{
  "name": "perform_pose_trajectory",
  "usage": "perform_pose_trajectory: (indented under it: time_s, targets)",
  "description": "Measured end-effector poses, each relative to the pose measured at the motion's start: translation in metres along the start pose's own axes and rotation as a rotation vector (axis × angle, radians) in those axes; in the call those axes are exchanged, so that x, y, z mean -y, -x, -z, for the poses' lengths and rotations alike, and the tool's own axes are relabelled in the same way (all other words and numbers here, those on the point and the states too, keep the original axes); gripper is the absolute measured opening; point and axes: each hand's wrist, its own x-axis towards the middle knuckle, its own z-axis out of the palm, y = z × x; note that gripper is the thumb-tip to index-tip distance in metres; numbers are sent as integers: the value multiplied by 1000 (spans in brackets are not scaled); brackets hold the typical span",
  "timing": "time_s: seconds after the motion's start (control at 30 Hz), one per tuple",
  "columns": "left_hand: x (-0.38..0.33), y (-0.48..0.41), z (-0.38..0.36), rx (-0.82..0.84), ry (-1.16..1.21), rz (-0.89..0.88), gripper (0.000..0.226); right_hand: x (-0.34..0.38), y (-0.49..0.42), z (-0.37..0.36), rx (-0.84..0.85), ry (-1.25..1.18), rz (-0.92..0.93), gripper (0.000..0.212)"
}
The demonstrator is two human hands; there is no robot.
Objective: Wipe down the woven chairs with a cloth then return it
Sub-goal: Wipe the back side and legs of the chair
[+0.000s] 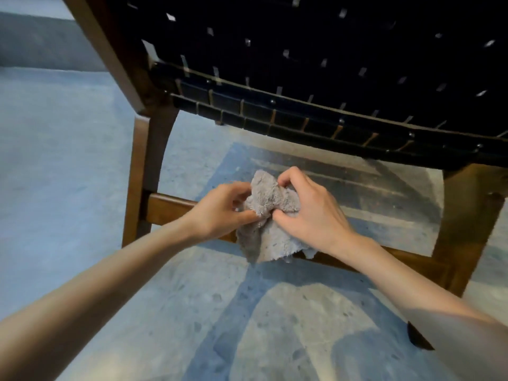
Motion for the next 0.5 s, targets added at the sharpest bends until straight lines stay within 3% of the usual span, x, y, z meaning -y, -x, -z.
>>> perform_pose_trajectory:
  time_s: [0.23, 0.5]
  targets:
    - [-21, 50, 48, -141, 110, 217, 26, 71, -25, 2, 172, -67, -6, 31]
    - [-102, 120, 124, -277, 205, 453, 23, 181, -40, 54, 405, -171, -90, 31]
